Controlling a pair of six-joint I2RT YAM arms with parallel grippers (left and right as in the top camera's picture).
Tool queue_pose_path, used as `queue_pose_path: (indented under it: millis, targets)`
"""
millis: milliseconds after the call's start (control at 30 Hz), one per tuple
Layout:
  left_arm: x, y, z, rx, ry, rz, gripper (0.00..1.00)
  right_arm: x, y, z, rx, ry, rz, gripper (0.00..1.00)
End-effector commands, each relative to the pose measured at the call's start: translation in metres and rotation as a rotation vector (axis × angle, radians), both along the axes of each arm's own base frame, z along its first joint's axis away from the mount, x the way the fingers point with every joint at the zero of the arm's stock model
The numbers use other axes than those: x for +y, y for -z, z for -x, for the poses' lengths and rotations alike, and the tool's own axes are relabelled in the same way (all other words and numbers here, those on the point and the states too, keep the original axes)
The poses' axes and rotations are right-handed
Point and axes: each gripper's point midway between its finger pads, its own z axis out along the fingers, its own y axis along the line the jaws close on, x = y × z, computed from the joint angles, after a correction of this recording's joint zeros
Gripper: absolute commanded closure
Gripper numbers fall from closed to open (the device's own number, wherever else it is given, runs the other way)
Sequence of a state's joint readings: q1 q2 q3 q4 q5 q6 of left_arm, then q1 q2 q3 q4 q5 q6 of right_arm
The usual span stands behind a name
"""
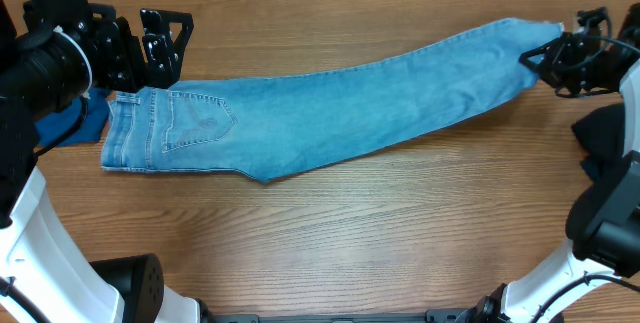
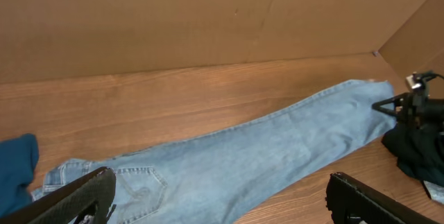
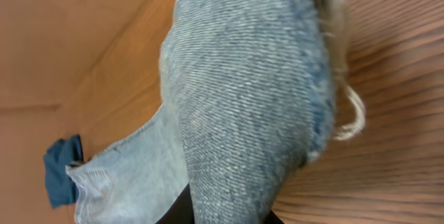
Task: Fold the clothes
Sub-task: 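Lift the hem with the right gripper and fold it leftward over the jeans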
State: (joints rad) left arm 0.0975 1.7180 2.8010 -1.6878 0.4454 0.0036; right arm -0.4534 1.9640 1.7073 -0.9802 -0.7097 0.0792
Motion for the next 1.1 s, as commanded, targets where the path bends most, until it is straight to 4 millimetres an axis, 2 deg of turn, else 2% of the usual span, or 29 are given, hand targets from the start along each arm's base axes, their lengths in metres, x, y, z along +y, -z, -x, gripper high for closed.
queue_pose_path:
  millis: [0, 367, 533, 600, 733, 800, 933, 1067]
  targets:
    - [-0.003, 0.002, -0.001, 0.004, 0.022, 0.001, 0.0, -0.035, -0.051, 0.004, -0.105, 0.087, 0.044, 0.86]
    - [-0.003, 0.002, -0.001, 0.004, 0.022, 0.001, 0.0, -0.077, -0.121, 0.008, -0.22, 0.174, 0.154, 0.85]
    - [-0.003, 0.002, -0.001, 0.004, 0.022, 0.001, 0.0, -0.081, -0.16, 0.01, -0.286, 0.187, 0.181, 0.86]
    - [-0.003, 0.002, -0.001, 0.004, 0.022, 0.0, 0.0, -0.069, -0.17, 0.011, -0.299, 0.158, 0.161, 0.86]
    - [-0.003, 0.002, -0.001, 0.004, 0.022, 0.001, 0.0, -0.028, -0.169, 0.008, -0.273, 0.071, 0.105, 0.87]
    - [-0.003, 0.002, -0.001, 0.004, 0.022, 0.001, 0.0, -0.001, -0.167, 0.005, -0.258, 0.016, 0.085, 0.87]
    - [-0.003, 0.002, -0.001, 0.004, 0.022, 0.001, 0.0, 0.065, -0.165, -0.003, -0.255, -0.126, 0.067, 0.86]
    - [-0.003, 0.002, -0.001, 0.004, 0.022, 0.001, 0.0, 0.115, -0.17, -0.009, -0.261, -0.195, 0.025, 0.87]
